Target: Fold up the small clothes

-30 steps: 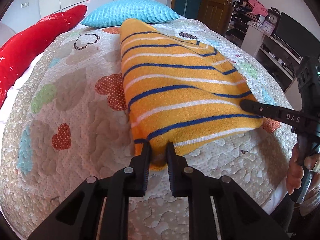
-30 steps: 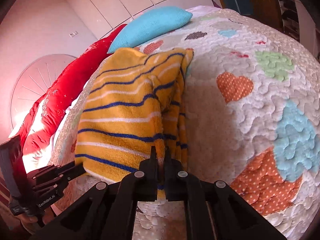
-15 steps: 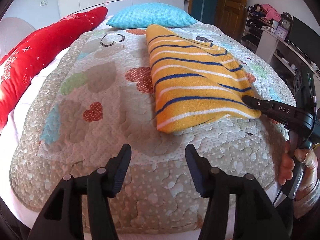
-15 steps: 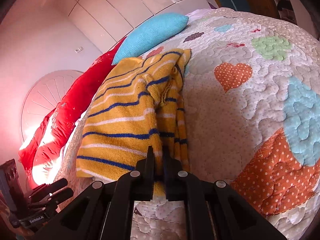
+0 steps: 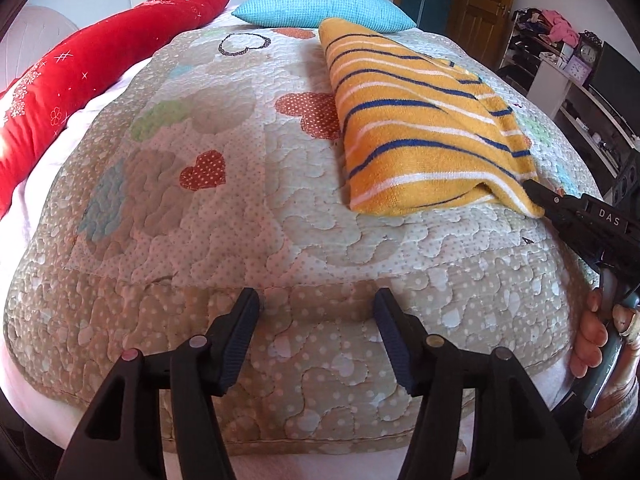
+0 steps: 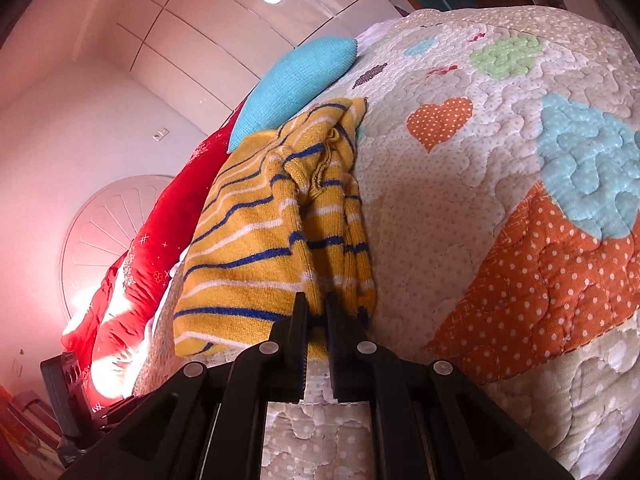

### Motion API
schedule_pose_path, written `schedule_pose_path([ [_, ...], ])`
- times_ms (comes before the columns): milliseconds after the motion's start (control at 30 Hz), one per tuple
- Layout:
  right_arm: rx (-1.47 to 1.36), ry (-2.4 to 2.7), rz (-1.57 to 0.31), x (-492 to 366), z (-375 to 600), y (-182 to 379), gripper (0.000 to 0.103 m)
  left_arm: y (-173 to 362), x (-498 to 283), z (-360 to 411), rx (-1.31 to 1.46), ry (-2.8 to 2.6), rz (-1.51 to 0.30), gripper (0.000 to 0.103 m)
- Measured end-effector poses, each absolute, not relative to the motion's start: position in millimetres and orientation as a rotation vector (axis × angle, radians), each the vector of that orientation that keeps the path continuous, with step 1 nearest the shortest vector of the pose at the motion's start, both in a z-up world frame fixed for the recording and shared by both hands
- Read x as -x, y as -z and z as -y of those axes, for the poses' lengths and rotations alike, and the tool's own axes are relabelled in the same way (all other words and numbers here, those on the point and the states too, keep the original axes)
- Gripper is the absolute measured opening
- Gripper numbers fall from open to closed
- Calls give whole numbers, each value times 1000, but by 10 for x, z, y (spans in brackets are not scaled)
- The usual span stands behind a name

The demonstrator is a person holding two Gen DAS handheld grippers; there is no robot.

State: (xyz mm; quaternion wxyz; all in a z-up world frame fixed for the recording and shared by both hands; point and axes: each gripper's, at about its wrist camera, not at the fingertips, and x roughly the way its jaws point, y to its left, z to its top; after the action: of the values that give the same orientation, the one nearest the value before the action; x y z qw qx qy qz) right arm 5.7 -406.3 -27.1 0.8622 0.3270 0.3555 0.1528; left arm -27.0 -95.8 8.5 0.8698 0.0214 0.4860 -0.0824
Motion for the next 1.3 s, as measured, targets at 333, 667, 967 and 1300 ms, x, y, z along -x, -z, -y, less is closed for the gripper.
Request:
schedule_pose_path([
  [333,-697,-309,-729,33,4056,295,7,-47,275,945,-33,174,-1019,66],
  [667,-702,-300,-714,129,4046,316,7,-22,296,945,-27,175,-1019,73],
  [967,-671,-248,-716,236,4016,269,9,2,300,936,-22,182,-1016,77],
  [1300,-497,-124,-628,249,4175,-530,49,58,309,990,-34,179,-995,90],
])
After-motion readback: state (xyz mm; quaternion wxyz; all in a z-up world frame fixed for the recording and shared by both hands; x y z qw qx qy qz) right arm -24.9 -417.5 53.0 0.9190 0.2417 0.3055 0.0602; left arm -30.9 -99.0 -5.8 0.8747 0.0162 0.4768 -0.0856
